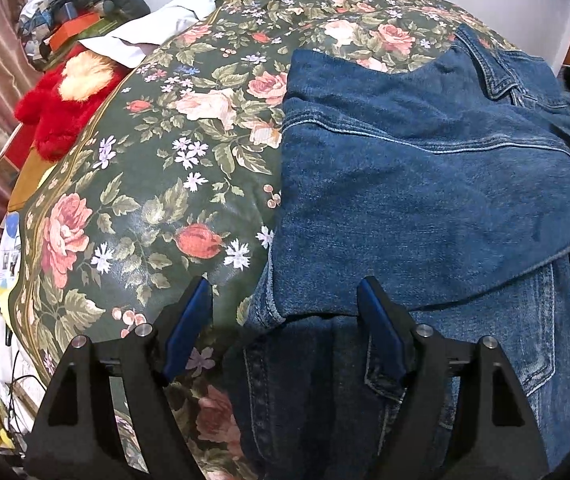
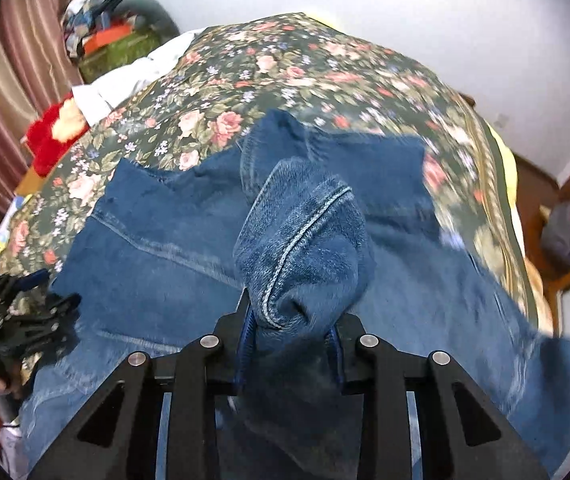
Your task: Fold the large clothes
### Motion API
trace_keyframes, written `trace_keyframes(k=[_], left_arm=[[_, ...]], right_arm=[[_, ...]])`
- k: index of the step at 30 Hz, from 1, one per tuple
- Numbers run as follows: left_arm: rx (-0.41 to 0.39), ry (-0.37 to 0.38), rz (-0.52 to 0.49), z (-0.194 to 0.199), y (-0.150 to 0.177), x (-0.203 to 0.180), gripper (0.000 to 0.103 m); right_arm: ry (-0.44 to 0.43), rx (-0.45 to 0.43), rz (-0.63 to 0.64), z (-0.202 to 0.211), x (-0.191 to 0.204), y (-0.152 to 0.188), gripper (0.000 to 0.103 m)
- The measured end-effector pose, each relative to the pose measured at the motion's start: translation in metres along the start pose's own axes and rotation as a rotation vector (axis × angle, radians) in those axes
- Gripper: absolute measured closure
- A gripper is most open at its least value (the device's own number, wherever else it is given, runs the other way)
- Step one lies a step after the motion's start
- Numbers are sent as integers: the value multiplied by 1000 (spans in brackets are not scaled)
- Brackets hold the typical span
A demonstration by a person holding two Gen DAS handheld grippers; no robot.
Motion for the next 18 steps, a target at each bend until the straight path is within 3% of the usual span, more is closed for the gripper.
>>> trace_keyframes(k=[6,9,11,14,16,18], left_arm=[[5,-29,-8,-2,3,-2,26],[8,-36,-8,-2,3,-2,26],[9,-43,-12,-3,4,-2,26],[9,-46,-14,-3,4,-2,25],[11,-52,-16,-3,4,-3,25],[21,-56,-11,-2,4,-2,26]], right_arm=[[-136,42,-146,9,-18,36,74],[-187,59,-235,12,-29,48,69],[-153,56,-261,19,-39,53,63],[11,-19,-264,47,-72,52,55],[89,-52,-247,65,-89,50,40],[110,-72,-236,81,-102,49,35]])
Point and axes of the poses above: each gripper's, at about its wrist camera, not at the fingertips, and z roughly against the way its jaws point, x to its left, y to its underside, the point moved 9 cm from there along -z, roughly the way its jaws point, and after that the axes turned 6 degrees about z, right-handed, at the moved point
